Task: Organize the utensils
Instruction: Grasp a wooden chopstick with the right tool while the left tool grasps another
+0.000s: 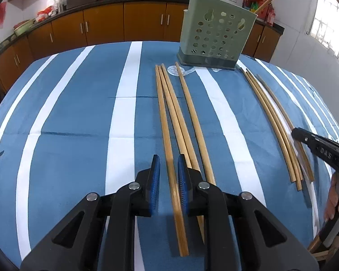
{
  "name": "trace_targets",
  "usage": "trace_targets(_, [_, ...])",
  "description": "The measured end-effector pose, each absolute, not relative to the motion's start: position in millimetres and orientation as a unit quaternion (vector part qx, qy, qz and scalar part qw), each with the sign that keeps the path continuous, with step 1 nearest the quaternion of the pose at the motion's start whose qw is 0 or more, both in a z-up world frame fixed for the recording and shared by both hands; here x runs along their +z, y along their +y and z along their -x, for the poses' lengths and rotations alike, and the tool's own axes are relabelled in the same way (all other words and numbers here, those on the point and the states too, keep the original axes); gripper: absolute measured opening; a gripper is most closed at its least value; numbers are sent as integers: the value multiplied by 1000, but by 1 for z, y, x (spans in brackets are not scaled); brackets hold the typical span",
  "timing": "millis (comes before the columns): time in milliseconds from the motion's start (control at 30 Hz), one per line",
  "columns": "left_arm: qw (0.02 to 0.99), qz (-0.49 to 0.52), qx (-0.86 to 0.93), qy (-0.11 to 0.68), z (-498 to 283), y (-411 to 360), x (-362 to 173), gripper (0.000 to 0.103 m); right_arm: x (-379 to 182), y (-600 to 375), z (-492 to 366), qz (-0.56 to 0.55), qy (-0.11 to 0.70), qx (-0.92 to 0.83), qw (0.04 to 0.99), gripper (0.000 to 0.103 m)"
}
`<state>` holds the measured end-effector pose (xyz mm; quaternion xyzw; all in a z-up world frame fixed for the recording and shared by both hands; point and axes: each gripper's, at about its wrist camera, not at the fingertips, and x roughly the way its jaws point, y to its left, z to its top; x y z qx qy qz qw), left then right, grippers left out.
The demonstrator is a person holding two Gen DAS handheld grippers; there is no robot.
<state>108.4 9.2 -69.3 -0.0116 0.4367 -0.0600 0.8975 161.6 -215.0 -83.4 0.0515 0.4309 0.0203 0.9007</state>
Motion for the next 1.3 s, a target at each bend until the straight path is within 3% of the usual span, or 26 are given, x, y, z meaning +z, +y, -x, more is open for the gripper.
trace_targets(167, [898,17,-46,436,-117,18,-69,8,-85,-217,-159,-48,426,23,903,8])
trace_targets(500, [901,61,8,429,-147,71,-68,8,-84,-239,-187,-56,417,-2,907,8])
trace_targets(1300, [902,87,-7,423,-147,78,-69,9,-85,-239,-189,-51,417,-8,907,9])
